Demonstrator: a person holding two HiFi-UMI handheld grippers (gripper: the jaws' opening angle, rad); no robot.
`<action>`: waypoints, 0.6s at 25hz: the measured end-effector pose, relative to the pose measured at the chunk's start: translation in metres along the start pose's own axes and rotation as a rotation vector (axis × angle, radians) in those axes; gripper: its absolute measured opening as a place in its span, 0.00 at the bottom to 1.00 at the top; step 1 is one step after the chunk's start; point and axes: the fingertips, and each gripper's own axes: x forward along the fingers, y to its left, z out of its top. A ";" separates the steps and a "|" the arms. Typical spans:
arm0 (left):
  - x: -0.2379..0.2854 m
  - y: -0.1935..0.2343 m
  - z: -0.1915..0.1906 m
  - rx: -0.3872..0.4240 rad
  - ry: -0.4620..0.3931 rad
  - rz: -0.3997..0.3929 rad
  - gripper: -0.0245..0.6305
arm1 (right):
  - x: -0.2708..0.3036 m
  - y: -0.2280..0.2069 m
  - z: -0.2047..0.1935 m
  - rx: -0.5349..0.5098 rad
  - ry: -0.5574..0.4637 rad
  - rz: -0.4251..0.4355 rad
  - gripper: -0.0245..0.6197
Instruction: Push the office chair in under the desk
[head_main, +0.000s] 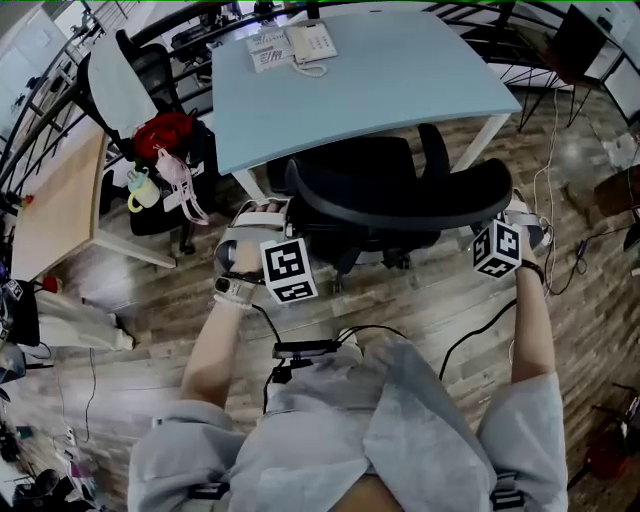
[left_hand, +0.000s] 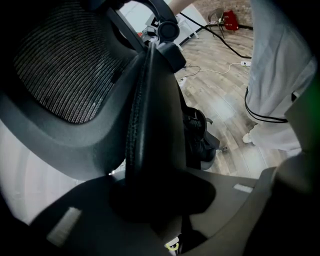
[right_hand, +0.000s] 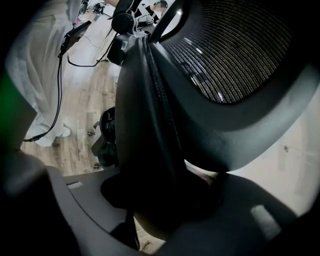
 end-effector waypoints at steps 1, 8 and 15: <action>0.005 0.005 -0.002 -0.002 0.003 0.003 0.20 | 0.006 -0.004 0.001 -0.001 -0.003 0.000 0.37; 0.037 0.034 -0.006 -0.021 0.018 0.012 0.20 | 0.042 -0.034 -0.001 -0.009 -0.013 0.000 0.37; 0.068 0.056 -0.014 -0.053 0.052 0.014 0.20 | 0.085 -0.063 0.002 -0.032 -0.046 0.003 0.37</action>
